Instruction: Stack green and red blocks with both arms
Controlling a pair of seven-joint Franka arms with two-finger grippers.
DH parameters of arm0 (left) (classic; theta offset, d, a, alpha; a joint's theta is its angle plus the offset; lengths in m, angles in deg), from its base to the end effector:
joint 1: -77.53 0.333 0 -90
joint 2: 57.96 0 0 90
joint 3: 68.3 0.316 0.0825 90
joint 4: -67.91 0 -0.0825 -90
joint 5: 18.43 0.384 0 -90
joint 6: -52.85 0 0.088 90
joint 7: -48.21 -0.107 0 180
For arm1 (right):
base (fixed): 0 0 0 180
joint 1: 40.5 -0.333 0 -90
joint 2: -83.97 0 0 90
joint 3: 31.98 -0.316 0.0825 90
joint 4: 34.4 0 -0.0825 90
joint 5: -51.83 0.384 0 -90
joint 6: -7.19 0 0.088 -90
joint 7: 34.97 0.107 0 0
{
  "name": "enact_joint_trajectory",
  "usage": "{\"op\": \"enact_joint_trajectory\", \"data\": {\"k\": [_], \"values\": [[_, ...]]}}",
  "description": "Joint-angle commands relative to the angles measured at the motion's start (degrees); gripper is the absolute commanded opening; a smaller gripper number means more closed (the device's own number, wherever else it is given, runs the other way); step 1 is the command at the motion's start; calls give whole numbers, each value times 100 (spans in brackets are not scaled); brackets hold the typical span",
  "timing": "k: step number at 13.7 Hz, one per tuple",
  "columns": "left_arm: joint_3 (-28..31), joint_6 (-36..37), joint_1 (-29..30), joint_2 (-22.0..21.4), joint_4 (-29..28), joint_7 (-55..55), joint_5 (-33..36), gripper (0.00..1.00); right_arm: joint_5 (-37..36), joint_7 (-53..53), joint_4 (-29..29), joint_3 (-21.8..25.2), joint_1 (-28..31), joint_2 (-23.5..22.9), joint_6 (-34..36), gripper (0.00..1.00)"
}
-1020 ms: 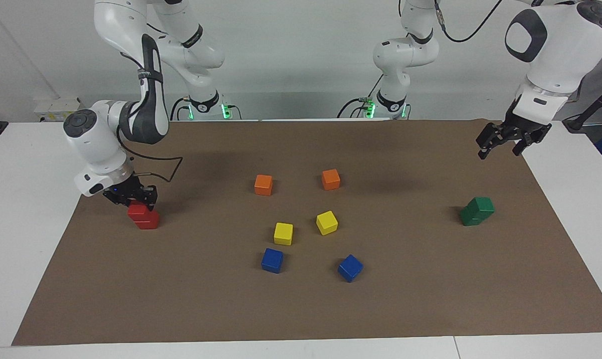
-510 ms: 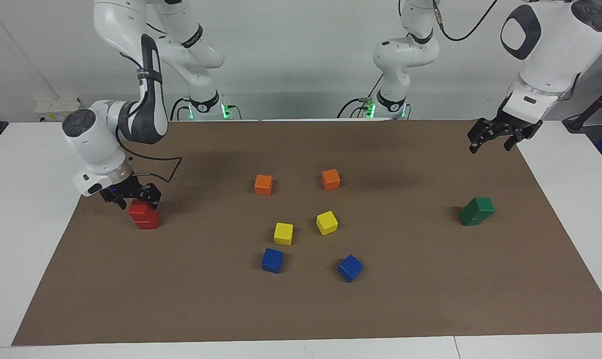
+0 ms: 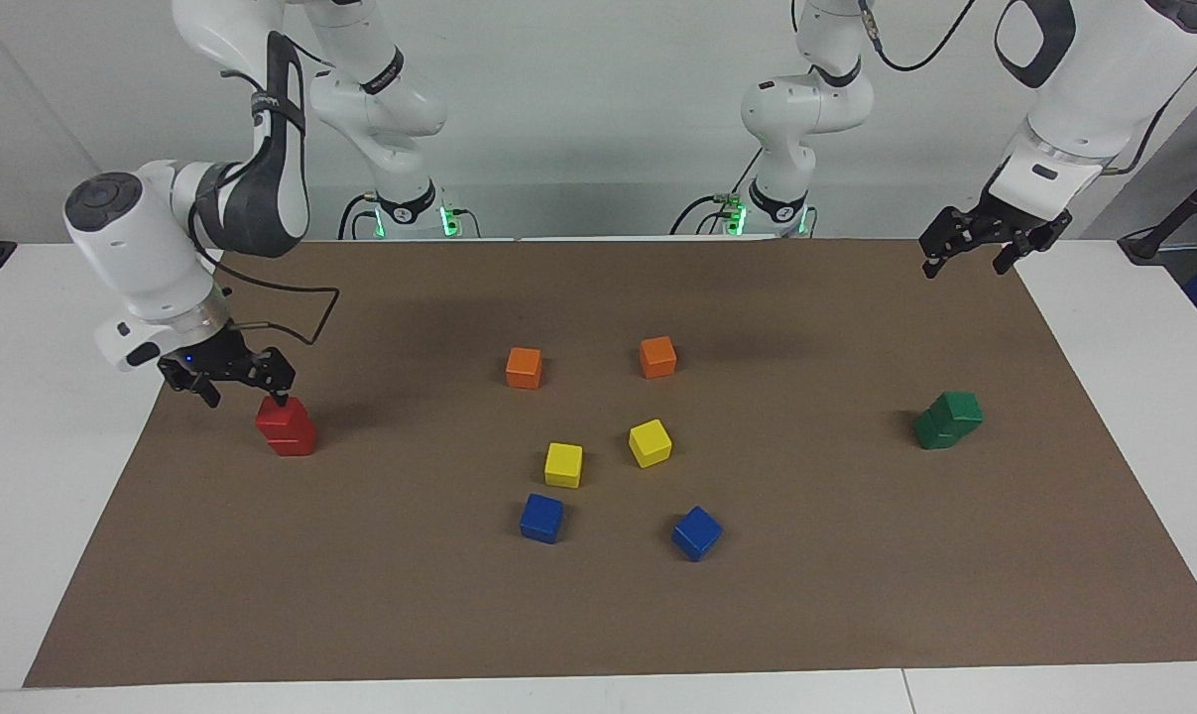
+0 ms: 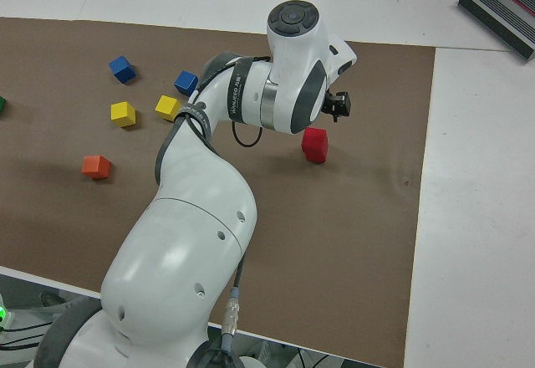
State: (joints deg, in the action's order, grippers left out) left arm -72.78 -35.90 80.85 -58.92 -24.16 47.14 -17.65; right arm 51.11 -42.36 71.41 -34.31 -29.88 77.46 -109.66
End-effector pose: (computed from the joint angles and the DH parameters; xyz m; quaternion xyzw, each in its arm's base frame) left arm 0.5462 -0.0099 0.6148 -0.9996 0.0194 0.0206 0.0075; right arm 0.5940 -0.0881 0.4684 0.9992 -0.0055 0.0387 0.0088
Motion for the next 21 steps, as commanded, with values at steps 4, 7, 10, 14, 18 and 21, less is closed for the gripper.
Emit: {"op": "enact_joint_trajectory", "data": {"k": [4, 7, 10, 14, 18, 21], "values": [[44, -79, -59, -53, -29, 46, -69, 100, 19, 414, -1141, -241, -113, 545, 2014, 100], [53, -335, -59, -53, -65, 55, -60, 100, 19, 414, -1203, -259, -113, 757, 2437, 100], [53, -344, -59, -53, -73, 55, -60, 100, 19, 423, -1387, -259, -113, 696, 2535, 100], [44, -353, -51, -53, -65, 46, -60, 100, 36, 423, -1634, -250, -96, 599, 2746, 100], [44, -380, -15, -53, -73, 55, -95, 100, 19, 423, -1634, -259, -113, 599, 2693, 100], [44, -380, -15, -62, -73, 55, -104, 100, 27, 414, -1634, -259, -122, 607, 2711, 100]]}}
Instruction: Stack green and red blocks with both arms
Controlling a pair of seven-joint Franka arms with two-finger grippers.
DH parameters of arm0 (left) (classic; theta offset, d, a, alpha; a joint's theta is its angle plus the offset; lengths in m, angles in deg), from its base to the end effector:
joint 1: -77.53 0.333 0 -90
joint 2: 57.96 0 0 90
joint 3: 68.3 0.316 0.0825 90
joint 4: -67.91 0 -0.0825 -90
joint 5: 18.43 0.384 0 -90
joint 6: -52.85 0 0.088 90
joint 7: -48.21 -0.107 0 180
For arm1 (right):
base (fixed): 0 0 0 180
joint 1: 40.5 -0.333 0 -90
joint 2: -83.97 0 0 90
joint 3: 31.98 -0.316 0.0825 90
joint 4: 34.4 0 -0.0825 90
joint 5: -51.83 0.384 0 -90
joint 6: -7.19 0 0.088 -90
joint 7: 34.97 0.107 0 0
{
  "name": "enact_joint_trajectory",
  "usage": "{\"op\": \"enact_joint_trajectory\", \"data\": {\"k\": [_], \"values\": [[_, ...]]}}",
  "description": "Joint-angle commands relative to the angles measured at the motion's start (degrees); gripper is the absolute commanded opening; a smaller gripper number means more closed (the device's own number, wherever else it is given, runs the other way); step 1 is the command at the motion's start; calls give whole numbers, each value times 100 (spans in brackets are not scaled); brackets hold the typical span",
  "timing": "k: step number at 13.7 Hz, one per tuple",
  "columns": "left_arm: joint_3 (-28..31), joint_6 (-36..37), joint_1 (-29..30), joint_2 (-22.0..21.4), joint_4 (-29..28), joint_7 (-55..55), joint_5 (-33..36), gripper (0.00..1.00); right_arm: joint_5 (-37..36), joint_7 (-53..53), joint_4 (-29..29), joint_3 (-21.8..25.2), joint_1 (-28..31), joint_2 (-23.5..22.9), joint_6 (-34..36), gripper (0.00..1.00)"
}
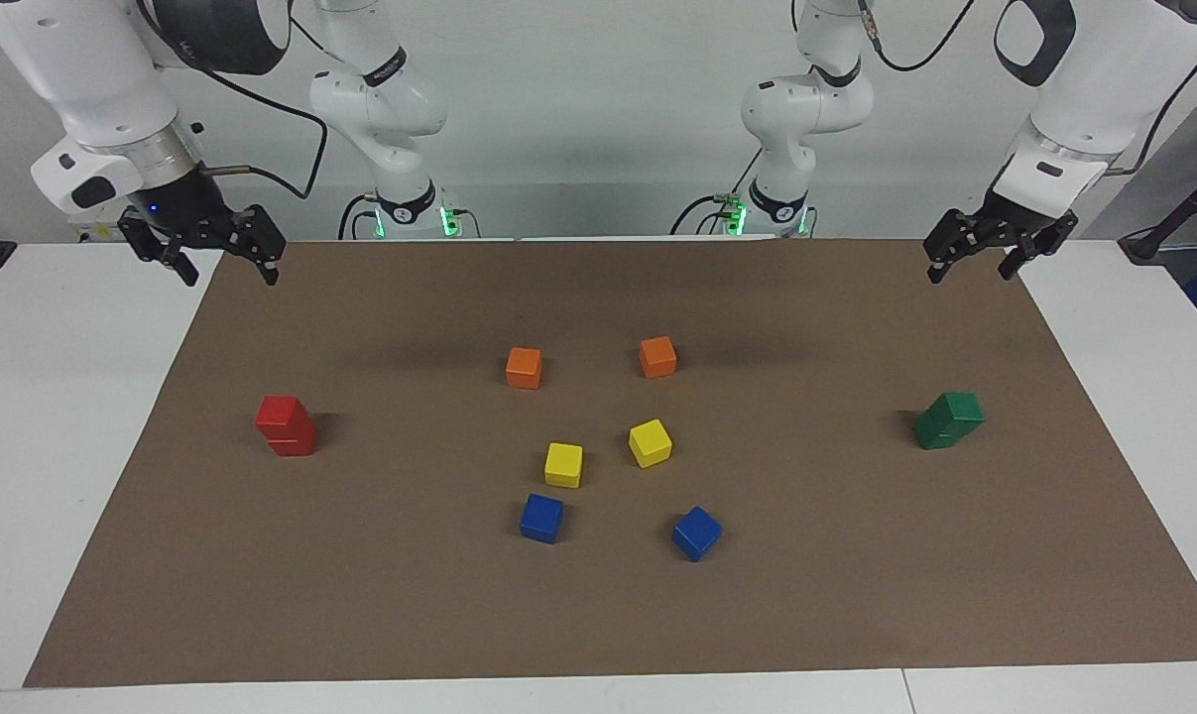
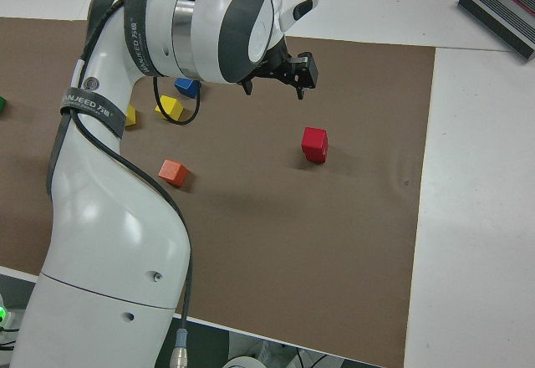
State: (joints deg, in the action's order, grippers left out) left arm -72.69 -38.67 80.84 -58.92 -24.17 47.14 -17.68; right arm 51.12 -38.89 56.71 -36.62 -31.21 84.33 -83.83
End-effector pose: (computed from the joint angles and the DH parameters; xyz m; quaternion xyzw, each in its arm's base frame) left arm 0.5514 -0.0094 0.6189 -0.9998 0.0189 -0.0035 0.0072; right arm 0.5522 -0.0461 0.6204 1.0000 -0.0063 0.0019 0.0066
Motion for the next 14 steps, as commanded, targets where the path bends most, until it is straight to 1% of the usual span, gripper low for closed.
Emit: {"op": "enact_joint_trajectory", "data": {"k": [1, 2, 3, 4, 14], "values": [[26, -95, -6, -54, -64, 55, -101, 100, 27, 67, -164, 33, -128, -97, 111, 100], [26, -94, -15, -53, -64, 55, -101, 100, 27, 76, -164, 260, -451, -97, 119, 100], [34, -86, -15, -62, -64, 55, -101, 100, 27, 76, -164, 697, -768, -97, 119, 100], [34, -77, -23, -62, -64, 55, -101, 100, 27, 67, -164, 954, -1014, -97, 111, 100], [26, -68, -50, -62, -64, 46, -92, 100, 18, 173, -129, 1009, -1008, -80, 172, 100]]}}
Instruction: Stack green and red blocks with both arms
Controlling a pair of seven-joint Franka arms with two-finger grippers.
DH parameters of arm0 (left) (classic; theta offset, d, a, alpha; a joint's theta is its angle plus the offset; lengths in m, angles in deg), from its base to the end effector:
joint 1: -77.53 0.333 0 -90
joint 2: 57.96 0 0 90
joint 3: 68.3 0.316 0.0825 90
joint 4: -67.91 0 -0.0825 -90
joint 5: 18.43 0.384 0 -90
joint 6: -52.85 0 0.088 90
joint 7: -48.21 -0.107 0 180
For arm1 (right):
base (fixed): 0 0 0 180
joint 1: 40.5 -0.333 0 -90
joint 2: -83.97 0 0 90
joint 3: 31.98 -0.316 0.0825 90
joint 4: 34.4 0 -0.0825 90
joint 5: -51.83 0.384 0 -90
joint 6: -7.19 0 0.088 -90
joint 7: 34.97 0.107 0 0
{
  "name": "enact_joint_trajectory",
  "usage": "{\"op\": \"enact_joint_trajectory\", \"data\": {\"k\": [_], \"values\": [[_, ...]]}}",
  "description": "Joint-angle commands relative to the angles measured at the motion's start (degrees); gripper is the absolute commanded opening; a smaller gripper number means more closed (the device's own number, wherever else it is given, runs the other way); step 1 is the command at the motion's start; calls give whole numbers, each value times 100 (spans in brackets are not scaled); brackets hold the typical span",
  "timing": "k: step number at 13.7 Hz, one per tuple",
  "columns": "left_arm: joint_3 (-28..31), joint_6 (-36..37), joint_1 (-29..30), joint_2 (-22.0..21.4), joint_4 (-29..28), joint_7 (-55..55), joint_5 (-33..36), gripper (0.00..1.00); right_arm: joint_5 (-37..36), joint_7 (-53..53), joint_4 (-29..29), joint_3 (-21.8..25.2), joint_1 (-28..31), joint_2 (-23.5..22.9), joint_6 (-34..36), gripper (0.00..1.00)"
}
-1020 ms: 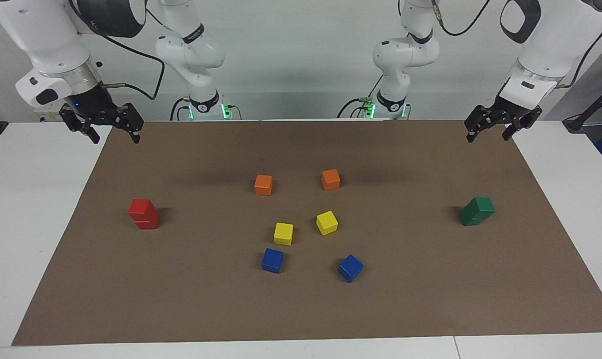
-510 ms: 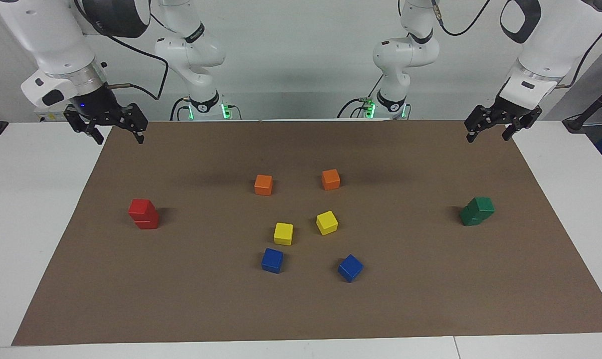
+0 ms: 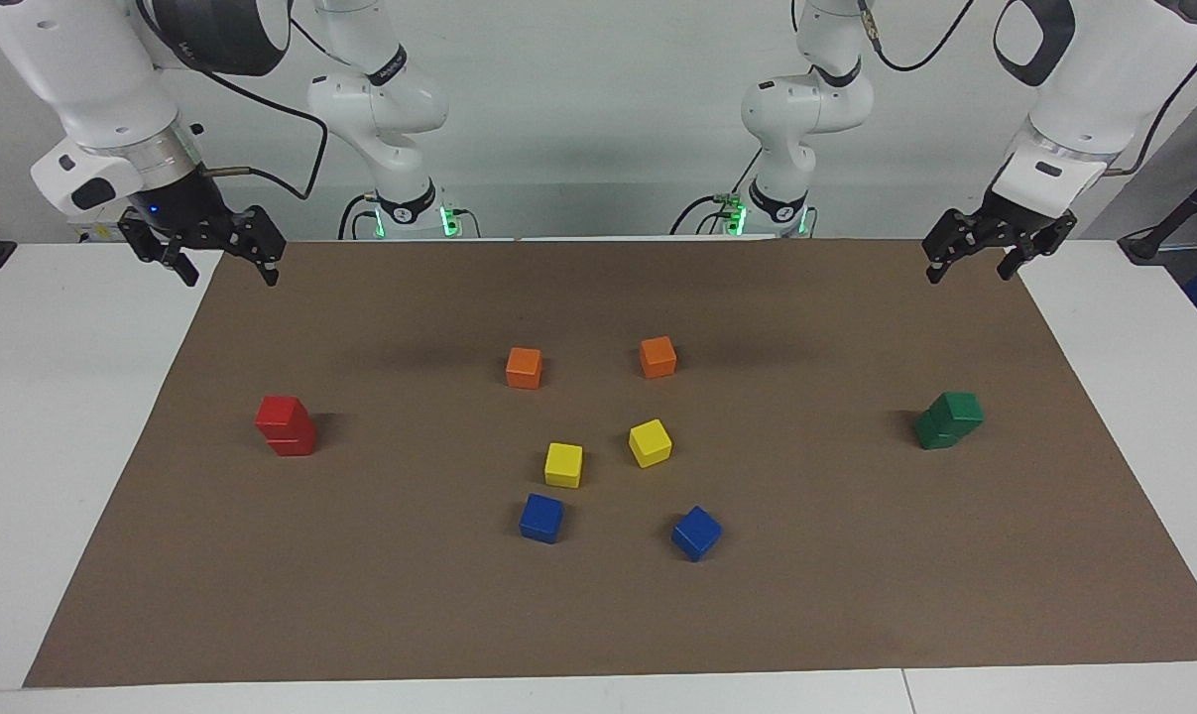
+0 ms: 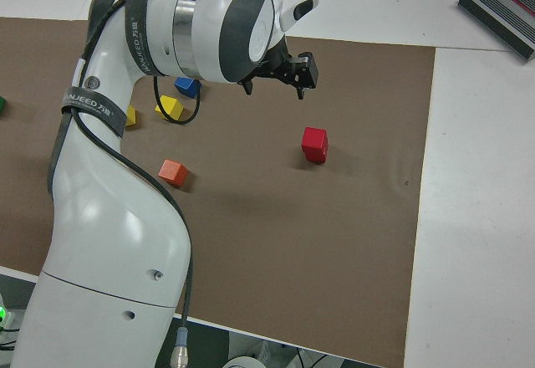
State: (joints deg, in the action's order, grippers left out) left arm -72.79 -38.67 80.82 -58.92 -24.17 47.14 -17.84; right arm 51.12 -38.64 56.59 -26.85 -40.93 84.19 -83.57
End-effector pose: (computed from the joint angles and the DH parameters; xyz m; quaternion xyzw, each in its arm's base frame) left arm 0.5514 -0.0108 0.6189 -0.9998 0.0199 -0.0035 0.0058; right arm 0.5524 -0.0468 0.6196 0.9999 -0.0089 -0.0005 0.0060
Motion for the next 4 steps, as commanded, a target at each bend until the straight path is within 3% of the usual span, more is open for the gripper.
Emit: {"op": "enact_joint_trajectory", "data": {"k": [1, 4], "values": [[44, -67, -48, -62, -64, 46, -85, 100, 18, 148, -117, 32, -18, -66, 146, 100], [36, -67, -48, -62, -64, 37, -85, 100, 9, 148, -82, 41, -9, -48, 137, 100]]}}
